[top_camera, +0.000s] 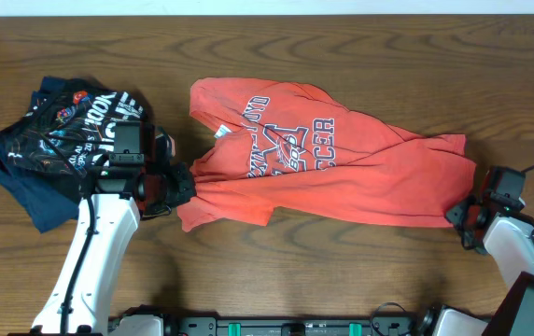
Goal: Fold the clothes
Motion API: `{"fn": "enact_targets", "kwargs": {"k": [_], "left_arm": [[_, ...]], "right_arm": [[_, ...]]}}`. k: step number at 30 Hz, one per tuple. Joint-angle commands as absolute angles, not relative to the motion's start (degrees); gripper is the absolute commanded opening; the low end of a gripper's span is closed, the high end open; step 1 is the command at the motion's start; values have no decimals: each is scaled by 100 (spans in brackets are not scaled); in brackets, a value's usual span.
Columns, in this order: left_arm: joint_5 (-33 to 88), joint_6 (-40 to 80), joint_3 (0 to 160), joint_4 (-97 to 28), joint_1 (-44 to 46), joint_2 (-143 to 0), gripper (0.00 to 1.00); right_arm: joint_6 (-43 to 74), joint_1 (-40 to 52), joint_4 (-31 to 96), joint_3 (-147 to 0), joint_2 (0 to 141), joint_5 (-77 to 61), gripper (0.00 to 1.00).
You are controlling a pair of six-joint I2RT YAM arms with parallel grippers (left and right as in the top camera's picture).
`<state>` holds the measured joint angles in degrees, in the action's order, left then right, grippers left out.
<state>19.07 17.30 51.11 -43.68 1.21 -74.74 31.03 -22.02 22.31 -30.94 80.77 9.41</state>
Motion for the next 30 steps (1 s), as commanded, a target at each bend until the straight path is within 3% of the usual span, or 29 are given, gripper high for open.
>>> {"fn": "enact_targets", "kwargs": {"k": [1,6,14,21,30], "left_arm": [[1833,1675,5085,-4386,93,-7450,6],[1833,1675,5085,-4388,93,-7450,6],[1833,1675,5085,-4388,93,-7450,6],[1833,1675,5085,-4386,93,-7450,6],[1833,1579,5098,-4386,93,-7367,6]], "right_arm": [[3166,-2261,2108,-2980,8523,878,51],[3103,-2261,1890,-2980,8812,854,19],[3103,-2261,1865,-2980,8851,854,1],[2797,-2259,2071,-3133,8803,558,1],[2086,-2250,3815,-4477,7699,-239,1]]}}
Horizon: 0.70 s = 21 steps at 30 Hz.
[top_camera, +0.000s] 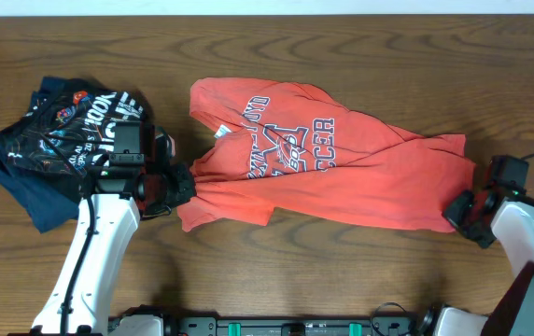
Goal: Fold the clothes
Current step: 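Lift the shirt with both grippers and flip it upward, laying it flat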
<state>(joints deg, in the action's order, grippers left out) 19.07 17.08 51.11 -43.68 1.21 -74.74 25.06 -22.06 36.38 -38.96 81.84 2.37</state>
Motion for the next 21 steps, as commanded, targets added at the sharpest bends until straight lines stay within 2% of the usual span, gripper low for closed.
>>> {"fn": "enact_targets", "kwargs": {"k": [1,12,21], "left_arm": [[1833,1527,5116,-4386,93,-7314,6],[1835,1507,6093,-4412,93,-6034,6],[1831,1505,7371,-4372,93,-5157,6]], "right_arm": [[1962,-2250,4003,-4711,7522,-412,1],[1380,-2255,6215,-7505,6455,-622,1],[1385,-2255,6410,-8818,5614,-395,1]]}}
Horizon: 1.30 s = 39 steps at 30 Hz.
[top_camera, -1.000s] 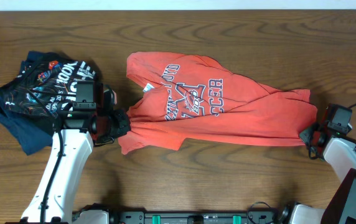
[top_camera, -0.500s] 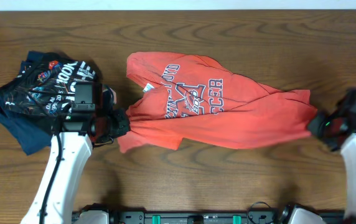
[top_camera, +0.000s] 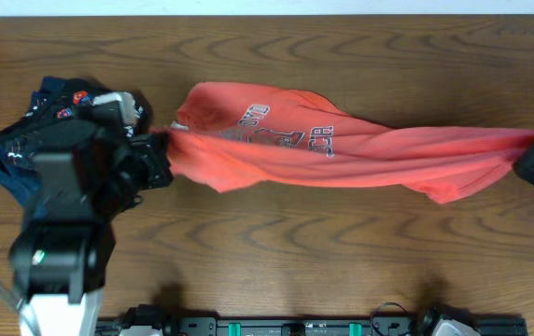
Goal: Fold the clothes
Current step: 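Lift the shirt with both grippers and flip it upward, laying it flat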
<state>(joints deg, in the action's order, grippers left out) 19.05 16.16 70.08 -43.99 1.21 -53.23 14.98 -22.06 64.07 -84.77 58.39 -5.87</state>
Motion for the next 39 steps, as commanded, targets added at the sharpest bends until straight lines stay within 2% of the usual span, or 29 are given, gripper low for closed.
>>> {"fn": "enact_targets", "kwargs": {"k": [1,8,17,22,27,33,39], "left_arm": [[1831,1505,7481,-4351,93,-5098,6],[1831,1505,8079,-4056,93,-4812,6],[1831,1505,8121,-3771,93,-4919,6],[1839,1509,8119,-4040,108,-5682,6],[1859,1503,8119,-3787,207,-6853,6],[1855,1500,8200,-2228,207,-8433,6],[1852,1636,9054,-882,204,-9266,6]], "right_arm": [[1385,-2255,6407,-8912,5553,-314,1],[1450,-2255,6246,-9397,5393,167,1],[1518,-2255,5839,-9406,5537,279,1],[1516,-2241,5885,-9356,6368,272,1],[1487,-2241,5819,-9356,7673,172,1],[1470,-2241,4193,-9360,9227,-274,1],[1852,-2244,2025,-9386,9609,-1680,1]]}}
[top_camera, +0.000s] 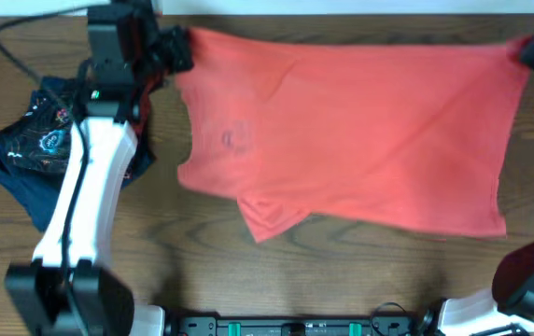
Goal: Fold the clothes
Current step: 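Lift the shirt with both grippers and flip it upward, laying it flat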
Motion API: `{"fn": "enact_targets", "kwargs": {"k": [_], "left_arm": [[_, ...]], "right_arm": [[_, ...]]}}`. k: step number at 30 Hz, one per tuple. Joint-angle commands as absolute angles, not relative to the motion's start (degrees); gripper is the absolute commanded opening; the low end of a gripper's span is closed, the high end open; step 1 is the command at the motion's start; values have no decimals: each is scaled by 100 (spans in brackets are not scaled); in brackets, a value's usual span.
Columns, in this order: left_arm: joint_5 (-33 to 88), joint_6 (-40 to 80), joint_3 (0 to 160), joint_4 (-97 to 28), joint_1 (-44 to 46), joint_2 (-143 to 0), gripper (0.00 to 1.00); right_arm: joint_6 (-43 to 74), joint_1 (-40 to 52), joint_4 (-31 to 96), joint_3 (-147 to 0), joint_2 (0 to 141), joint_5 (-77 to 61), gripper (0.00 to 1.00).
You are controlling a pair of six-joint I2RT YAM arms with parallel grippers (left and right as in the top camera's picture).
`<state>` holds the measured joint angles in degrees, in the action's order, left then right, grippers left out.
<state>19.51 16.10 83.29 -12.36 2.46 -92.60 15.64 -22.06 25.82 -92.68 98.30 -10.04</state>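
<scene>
An orange T-shirt [351, 131] hangs spread wide across the table, plain side up, held taut by its top corners near the far edge. My left gripper [181, 49] is shut on its upper left corner. At the upper right, my right gripper [521, 52] is shut on the other corner. The shirt's lower hem drapes toward the near side, with a sleeve [269, 213] sticking out below.
A dark navy printed garment [45, 149] lies crumpled at the left, partly under my left arm [85, 187]. The brown wooden table [248, 280] shows bare wood along the near side. The right arm runs down the right edge.
Both grippers have gone from mid-table to the far edge with the shirt's corners. The shirt, then a stretched twisted band with its print showing, now hangs open as a broad sheet.
First the orange shirt lay crumpled, print up, with my grippers low at its left and right ends. A second later little differed. Then both held it stretched between them above the table, and now it is spread wide at the far edge.
</scene>
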Motion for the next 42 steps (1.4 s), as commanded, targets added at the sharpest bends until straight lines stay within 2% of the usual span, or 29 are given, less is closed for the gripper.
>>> {"fn": "enact_targets", "kwargs": {"k": [1,5,9,14,17,23,28,35,42], "left_arm": [[1855,1715,9255,-738,196,-9295,6],[1745,1813,10263,-89,60,-9301,6],[1638,1811,11330,-117,-126,-9301,6],[2237,1806,11804,-1747,-158,-9240,6],[2357,1804,11791,-3382,-154,-9253,6],[2357,1507,11456,-6399,-154,-9384,6],[2355,1048,11028,-7811,-154,-9408,6],[2357,486,9988,-8888,-148,-9391,6],[2355,187,8152,-8888,-10,-9220,6]], "right_arm": [[1999,-2244,1686,-9430,9568,-1697,1],[2167,-2244,1035,-9904,9378,-1688,1],[2126,-2244,1529,-10595,9255,-1374,1],[1669,-2244,2611,-10877,9220,-932,1],[1439,-2244,3520,-10860,9225,-285,1],[1258,-2246,5221,-10586,9225,1227,1],[1262,-2294,6020,-9994,9225,1651,1],[1785,-2460,6816,-8836,9225,1586,1],[2060,-2891,6965,-7780,9214,1343,1]]}}
